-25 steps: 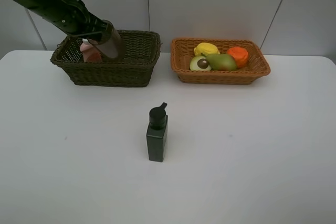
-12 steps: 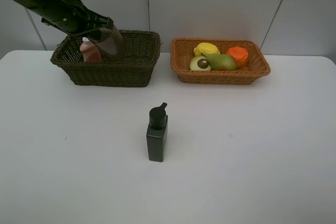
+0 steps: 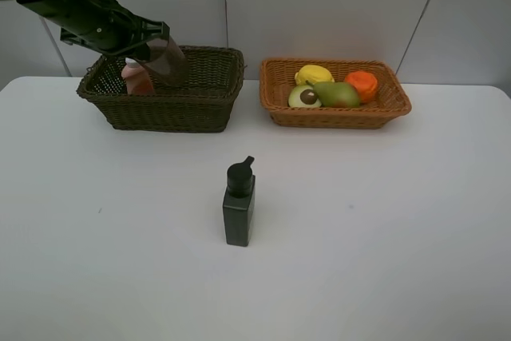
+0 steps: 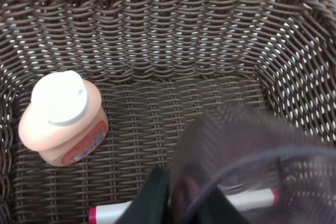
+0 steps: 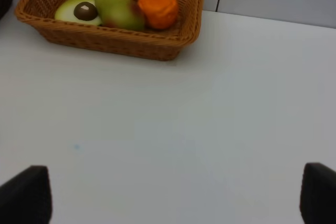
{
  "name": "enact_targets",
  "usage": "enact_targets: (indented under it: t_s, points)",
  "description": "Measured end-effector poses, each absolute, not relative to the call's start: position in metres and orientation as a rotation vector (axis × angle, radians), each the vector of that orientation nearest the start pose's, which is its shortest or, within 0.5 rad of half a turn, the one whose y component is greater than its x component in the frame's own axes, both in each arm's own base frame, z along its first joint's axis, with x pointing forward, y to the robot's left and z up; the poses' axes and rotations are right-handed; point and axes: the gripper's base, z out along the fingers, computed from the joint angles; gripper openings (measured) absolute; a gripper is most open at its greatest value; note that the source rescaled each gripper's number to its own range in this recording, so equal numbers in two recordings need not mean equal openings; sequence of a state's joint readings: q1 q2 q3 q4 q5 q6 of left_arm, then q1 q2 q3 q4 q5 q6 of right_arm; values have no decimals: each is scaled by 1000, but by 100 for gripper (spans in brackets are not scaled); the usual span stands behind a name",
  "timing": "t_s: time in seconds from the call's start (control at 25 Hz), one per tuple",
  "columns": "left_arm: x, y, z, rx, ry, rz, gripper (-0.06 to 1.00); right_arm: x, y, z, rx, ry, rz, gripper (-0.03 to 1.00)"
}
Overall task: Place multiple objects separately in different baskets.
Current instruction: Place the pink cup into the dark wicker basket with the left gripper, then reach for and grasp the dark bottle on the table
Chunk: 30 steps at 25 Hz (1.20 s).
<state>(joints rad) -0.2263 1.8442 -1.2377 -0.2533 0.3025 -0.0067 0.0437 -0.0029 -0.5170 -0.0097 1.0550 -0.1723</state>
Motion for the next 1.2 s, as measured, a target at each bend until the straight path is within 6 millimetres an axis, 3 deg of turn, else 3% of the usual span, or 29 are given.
enact_targets:
  t_s: [0.12,0.24,0.32,0.56,1.2]
  points:
    - [393,-94,213,-32,2403,-314,40,-7,-1,282,-217,2008,-93,100]
    - [395,-89,213,-51,2402,-307,83,-7,-1,282,-217,2008,-93,100]
    - [395,-88,213,-92,2403,-320,94,-7,-1,282,-217,2008,-93,100]
    - [395,-87,213,-203,2402,-359,100,-7,-1,282,-217,2008,-93,100]
    - [391,-87,209,-198,2471,-356,100,-7,-1,282,-217,2008,-93,100]
